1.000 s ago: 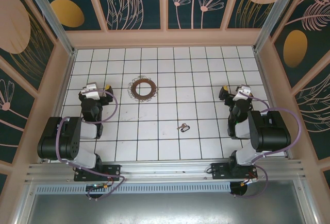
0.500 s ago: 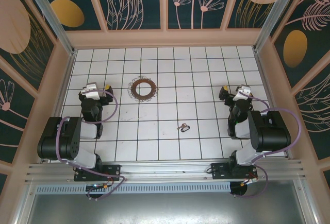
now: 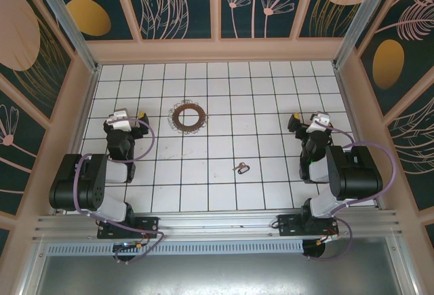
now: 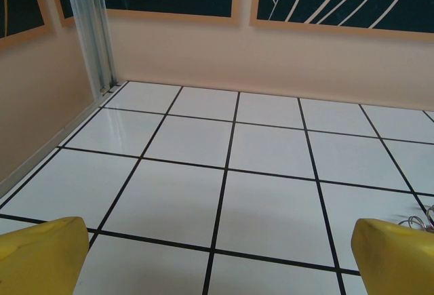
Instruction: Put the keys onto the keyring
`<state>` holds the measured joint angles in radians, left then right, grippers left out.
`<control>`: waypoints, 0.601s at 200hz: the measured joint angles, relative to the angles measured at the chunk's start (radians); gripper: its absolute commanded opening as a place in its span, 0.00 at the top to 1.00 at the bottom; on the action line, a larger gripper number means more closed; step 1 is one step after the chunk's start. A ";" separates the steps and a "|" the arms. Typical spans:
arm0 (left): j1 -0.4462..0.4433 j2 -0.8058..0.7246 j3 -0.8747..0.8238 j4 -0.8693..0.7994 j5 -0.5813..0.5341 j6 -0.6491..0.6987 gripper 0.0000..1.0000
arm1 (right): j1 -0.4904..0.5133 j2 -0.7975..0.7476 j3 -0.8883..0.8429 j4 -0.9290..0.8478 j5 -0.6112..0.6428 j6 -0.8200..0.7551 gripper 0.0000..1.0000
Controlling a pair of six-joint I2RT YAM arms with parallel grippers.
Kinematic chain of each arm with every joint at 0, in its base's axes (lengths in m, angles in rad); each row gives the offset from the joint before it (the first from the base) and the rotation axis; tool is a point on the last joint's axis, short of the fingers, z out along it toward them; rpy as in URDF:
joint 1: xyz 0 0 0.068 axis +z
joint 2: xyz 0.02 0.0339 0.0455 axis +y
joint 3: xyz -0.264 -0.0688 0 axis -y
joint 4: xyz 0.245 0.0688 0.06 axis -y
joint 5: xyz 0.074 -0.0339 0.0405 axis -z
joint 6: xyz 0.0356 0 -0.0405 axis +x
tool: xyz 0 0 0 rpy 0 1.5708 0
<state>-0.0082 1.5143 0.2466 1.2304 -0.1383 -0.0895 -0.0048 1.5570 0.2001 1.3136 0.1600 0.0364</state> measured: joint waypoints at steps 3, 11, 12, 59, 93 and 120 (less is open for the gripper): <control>0.000 0.000 0.000 0.000 0.000 0.000 0.01 | 0.000 0.000 0.000 0.000 0.000 0.000 0.01; 0.000 0.000 0.000 0.000 0.000 0.000 0.01 | 0.000 0.000 0.000 0.000 0.000 0.000 0.01; 0.000 0.000 0.000 0.000 0.000 0.000 0.01 | 0.000 0.000 0.000 0.000 0.000 0.000 0.01; 0.000 0.000 0.000 0.000 0.000 0.000 0.01 | 0.000 0.000 0.000 0.000 0.000 0.000 0.01; 0.000 -0.002 0.000 -0.008 0.011 0.004 0.01 | 0.000 0.000 0.000 0.000 -0.001 0.000 0.01; 0.000 -0.066 0.046 -0.163 0.019 0.006 0.01 | -0.001 -0.043 0.000 -0.048 -0.012 -0.001 0.01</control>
<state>-0.0082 1.4487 0.2924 1.0672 -0.1196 -0.0834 -0.0055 1.5139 0.2005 1.2655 0.1482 0.0353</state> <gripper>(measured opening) 0.986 0.990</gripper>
